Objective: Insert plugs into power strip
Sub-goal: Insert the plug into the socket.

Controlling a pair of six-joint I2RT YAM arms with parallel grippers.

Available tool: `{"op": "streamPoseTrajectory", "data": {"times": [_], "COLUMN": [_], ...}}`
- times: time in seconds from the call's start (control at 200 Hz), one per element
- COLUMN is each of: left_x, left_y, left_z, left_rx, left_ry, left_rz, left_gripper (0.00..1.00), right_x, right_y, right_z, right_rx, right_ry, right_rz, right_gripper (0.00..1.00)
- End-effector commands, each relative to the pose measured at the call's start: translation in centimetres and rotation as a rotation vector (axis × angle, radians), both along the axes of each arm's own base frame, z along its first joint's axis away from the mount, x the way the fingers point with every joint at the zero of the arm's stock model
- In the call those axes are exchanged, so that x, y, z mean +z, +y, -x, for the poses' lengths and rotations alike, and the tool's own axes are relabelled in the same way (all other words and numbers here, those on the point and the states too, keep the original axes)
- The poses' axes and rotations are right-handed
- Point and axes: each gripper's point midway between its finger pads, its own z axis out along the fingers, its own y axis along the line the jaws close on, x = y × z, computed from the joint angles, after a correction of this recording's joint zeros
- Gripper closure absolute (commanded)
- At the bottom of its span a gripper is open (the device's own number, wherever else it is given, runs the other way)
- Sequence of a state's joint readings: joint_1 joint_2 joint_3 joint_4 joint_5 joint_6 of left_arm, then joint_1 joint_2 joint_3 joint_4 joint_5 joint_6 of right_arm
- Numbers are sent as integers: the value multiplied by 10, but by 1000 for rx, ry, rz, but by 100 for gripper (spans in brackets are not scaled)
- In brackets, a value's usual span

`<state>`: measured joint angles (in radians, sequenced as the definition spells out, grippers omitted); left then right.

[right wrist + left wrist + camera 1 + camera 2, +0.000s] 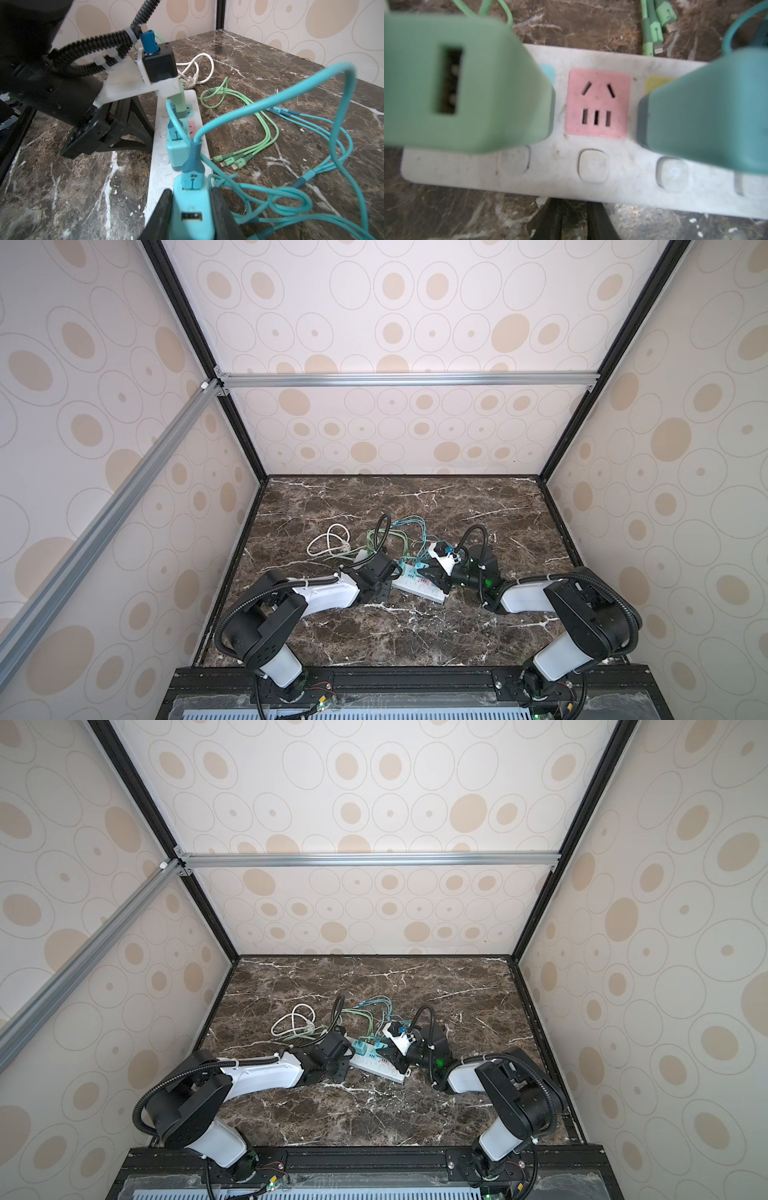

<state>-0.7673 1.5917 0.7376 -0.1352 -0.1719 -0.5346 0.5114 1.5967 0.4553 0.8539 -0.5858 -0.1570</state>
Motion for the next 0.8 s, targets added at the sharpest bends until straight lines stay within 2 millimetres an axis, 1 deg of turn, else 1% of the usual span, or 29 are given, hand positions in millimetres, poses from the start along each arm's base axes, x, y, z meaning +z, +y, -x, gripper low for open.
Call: {"op": "streamPoseTrajectory", "data": {"times": [0.0, 0.285, 0.59, 0.66, 0.795], "left_x": [10, 9, 7, 8, 10], "left_y": [-3, -2, 0, -1, -4], "left_z": [-11, -10, -11, -11, -12], "left_rx": [8, 11, 15, 15, 11], "left_ry": [-35, -32, -23, -22, -21], "left_rz": [18, 17, 19, 22, 36], "left_gripper": [78, 78, 79, 78, 78], "right_x": [7, -2, -13, -13, -14], "right_y": [9, 7, -10, -11, -10], "right_z": [-1, 1, 17, 20, 18], "right_rx": [30, 24, -14, -14, -16], "right_ry": [-20, -2, 15, 22, 23], "right_rz": [-30, -20, 21, 17, 8], "right_gripper": [100, 100, 100, 100, 100]}}
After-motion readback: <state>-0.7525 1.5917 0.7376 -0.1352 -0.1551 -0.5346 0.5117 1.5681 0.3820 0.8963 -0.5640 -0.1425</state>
